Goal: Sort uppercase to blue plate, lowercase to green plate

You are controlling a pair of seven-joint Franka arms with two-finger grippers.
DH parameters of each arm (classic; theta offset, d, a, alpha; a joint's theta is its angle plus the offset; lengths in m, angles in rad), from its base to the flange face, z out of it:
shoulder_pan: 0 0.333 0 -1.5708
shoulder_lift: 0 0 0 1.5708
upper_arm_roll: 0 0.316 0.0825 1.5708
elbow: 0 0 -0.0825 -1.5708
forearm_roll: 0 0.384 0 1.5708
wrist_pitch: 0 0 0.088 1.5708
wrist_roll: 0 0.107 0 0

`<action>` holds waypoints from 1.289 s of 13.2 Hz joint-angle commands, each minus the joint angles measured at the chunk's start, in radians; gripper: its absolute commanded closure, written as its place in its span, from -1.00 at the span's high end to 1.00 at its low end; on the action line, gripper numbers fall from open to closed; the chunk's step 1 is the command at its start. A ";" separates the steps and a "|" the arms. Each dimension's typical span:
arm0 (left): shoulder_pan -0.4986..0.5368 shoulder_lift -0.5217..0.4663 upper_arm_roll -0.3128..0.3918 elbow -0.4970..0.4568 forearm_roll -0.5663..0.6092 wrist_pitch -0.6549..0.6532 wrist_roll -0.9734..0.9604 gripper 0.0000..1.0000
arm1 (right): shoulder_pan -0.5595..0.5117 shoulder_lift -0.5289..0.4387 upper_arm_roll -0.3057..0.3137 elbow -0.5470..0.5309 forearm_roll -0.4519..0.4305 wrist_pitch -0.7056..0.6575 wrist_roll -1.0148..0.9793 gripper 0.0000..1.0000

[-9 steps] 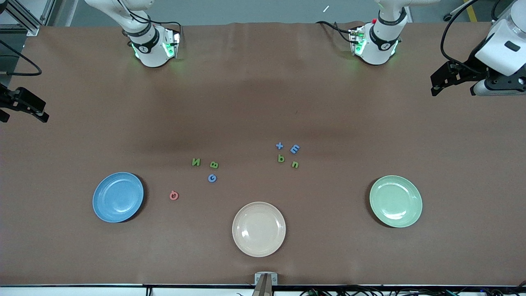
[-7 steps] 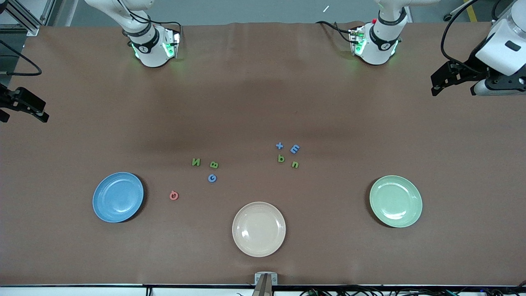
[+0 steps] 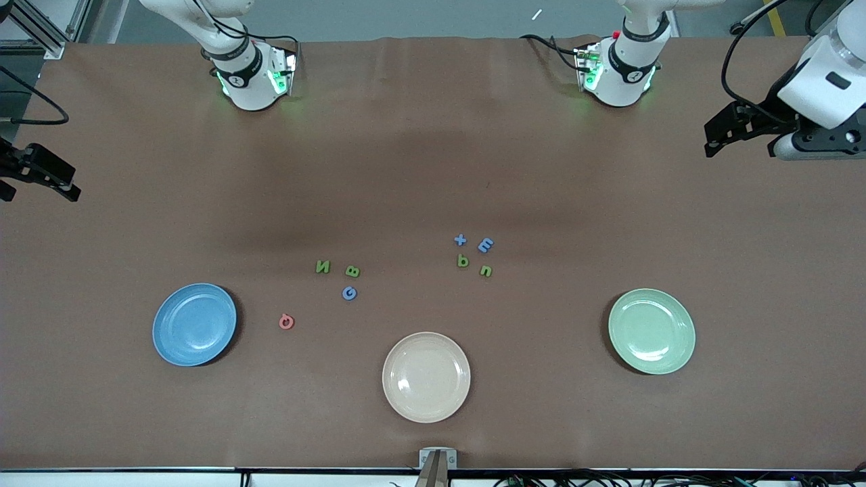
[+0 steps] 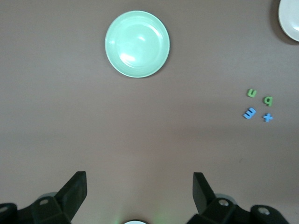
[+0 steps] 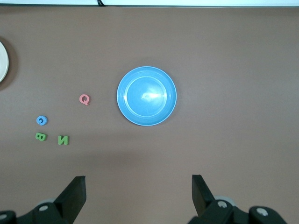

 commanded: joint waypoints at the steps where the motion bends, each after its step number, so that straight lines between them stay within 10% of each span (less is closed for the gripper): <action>1: -0.018 0.036 -0.022 -0.034 -0.021 0.062 -0.010 1.00 | -0.003 -0.013 0.008 -0.014 0.000 0.016 -0.014 1.00; 9: -0.043 0.218 -0.303 -0.260 -0.007 0.467 -0.149 1.00 | 0.101 0.026 0.014 -0.014 -0.004 0.002 -0.009 1.00; 17: -0.231 0.543 -0.314 -0.247 0.191 0.737 -0.252 0.67 | 0.213 0.274 0.014 0.015 -0.004 0.100 -0.014 1.00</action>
